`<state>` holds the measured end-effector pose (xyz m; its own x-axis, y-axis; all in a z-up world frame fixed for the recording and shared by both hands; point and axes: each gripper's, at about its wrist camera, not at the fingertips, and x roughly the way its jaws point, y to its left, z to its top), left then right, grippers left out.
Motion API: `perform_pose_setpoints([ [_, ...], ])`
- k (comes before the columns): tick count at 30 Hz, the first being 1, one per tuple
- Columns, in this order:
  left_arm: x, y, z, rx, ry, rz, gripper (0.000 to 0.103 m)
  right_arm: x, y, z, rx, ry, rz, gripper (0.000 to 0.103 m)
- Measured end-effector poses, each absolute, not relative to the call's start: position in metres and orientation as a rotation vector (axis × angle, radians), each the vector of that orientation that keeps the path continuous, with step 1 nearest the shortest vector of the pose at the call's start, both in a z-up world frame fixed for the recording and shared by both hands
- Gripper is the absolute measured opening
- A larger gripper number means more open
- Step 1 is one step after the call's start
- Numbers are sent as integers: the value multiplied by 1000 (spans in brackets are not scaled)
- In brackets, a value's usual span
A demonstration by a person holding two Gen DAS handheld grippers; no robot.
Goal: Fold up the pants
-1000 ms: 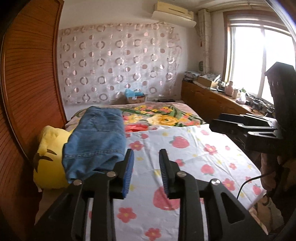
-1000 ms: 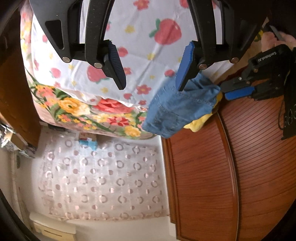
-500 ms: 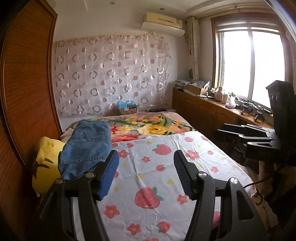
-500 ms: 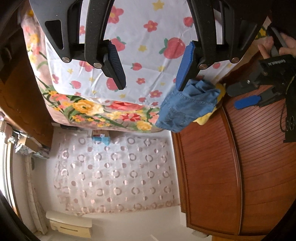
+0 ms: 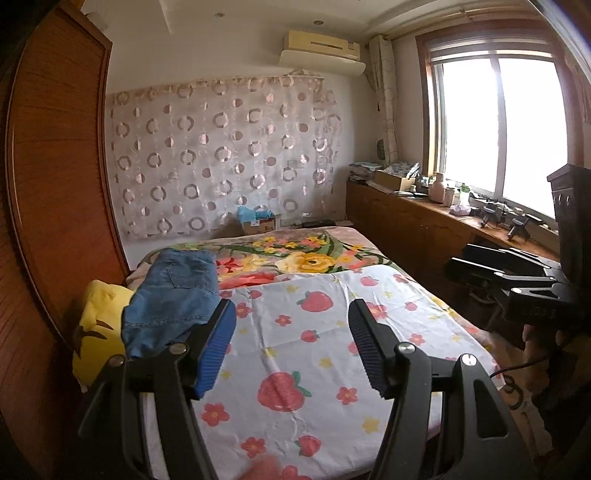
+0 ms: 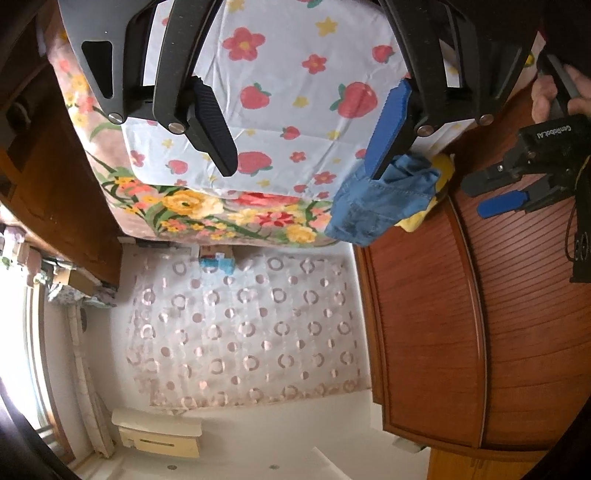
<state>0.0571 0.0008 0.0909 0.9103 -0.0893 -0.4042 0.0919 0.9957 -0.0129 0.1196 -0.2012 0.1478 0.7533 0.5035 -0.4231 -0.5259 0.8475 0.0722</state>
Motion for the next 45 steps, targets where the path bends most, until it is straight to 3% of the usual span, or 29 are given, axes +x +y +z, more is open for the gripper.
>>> perform_pose_setpoints([
  [45, 36, 1, 78, -27, 398, 33, 63, 67, -244, 145, -13, 384, 459, 75],
])
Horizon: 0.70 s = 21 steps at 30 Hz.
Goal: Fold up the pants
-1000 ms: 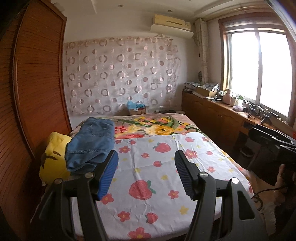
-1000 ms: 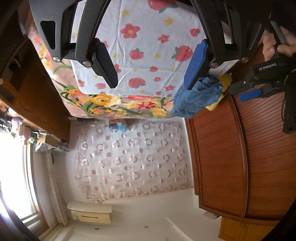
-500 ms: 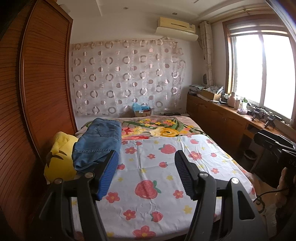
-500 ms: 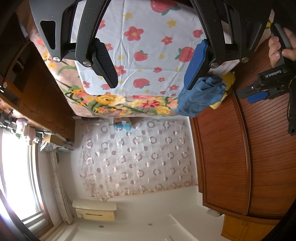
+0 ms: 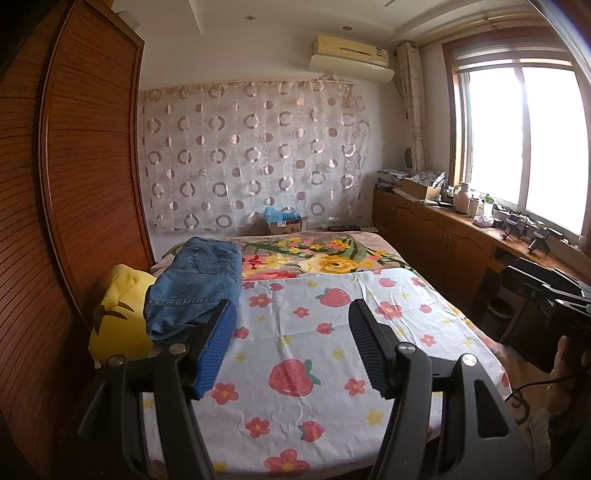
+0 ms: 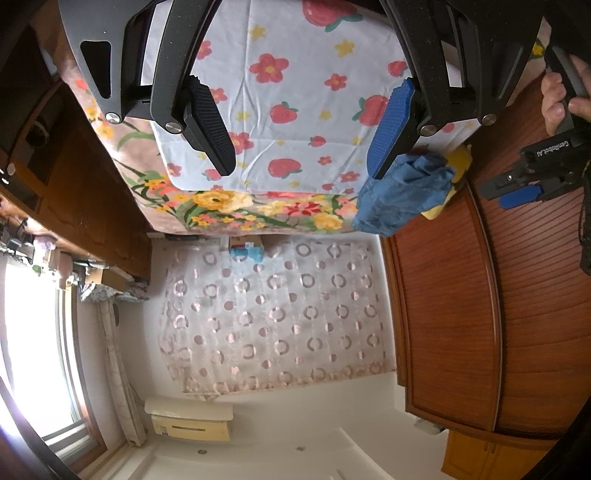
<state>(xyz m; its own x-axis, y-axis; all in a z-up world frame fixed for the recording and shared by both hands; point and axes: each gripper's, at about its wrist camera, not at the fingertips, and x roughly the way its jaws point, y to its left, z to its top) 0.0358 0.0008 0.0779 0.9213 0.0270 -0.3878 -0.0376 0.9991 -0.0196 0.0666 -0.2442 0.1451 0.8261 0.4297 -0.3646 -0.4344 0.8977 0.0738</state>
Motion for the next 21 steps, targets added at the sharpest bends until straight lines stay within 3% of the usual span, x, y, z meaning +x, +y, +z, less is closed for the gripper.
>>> perform_pose_setpoints([
  [21, 35, -4, 79, -22, 399, 30, 63, 66, -243, 145, -14, 386, 457, 75],
])
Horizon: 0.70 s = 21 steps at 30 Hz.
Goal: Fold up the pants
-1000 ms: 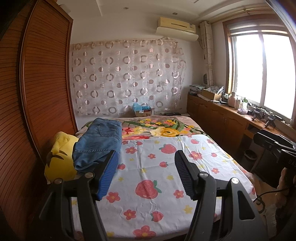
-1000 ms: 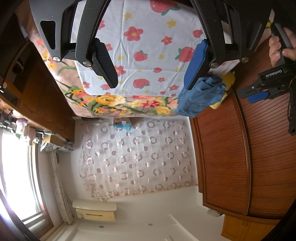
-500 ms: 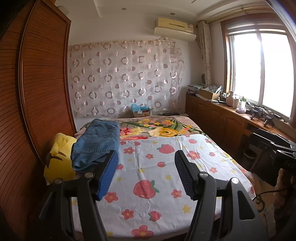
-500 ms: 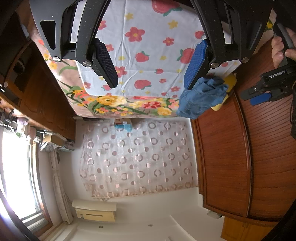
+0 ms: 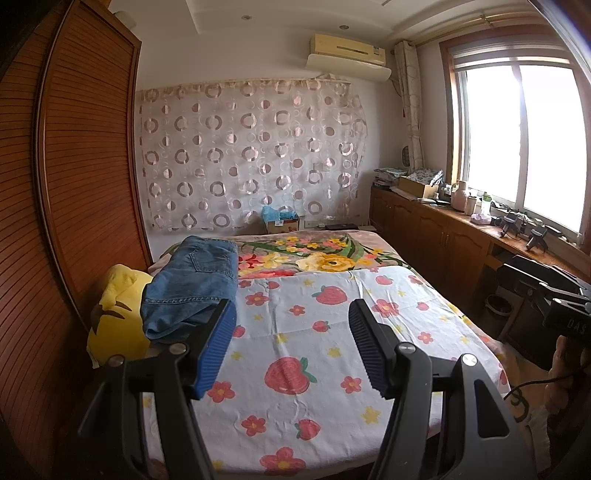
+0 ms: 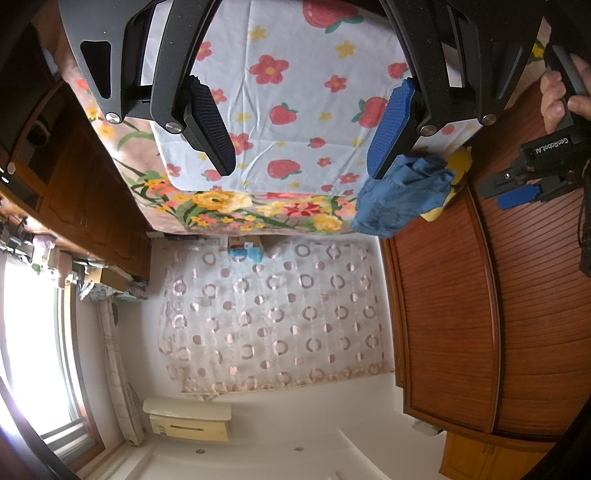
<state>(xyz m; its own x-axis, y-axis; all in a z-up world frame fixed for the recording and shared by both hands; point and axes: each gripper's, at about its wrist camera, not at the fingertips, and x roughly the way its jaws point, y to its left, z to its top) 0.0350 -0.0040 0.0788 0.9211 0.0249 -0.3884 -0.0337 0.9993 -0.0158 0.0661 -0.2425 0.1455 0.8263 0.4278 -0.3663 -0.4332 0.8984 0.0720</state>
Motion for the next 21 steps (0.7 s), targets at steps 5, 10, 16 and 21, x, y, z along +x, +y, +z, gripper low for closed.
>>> perform_pose_setpoints([
  [5, 34, -6, 79, -21, 397, 32, 63, 66, -242, 146, -15, 385, 458, 75],
  [10, 34, -6, 79, -20, 397, 32, 63, 66, -242, 146, -15, 386, 458, 75],
  [16, 34, -6, 78, -20, 397, 33, 63, 65, -242, 146, -15, 387, 458, 75],
  [21, 34, -5, 78, -20, 397, 31, 63, 66, -242, 146, -16, 386, 458, 75],
])
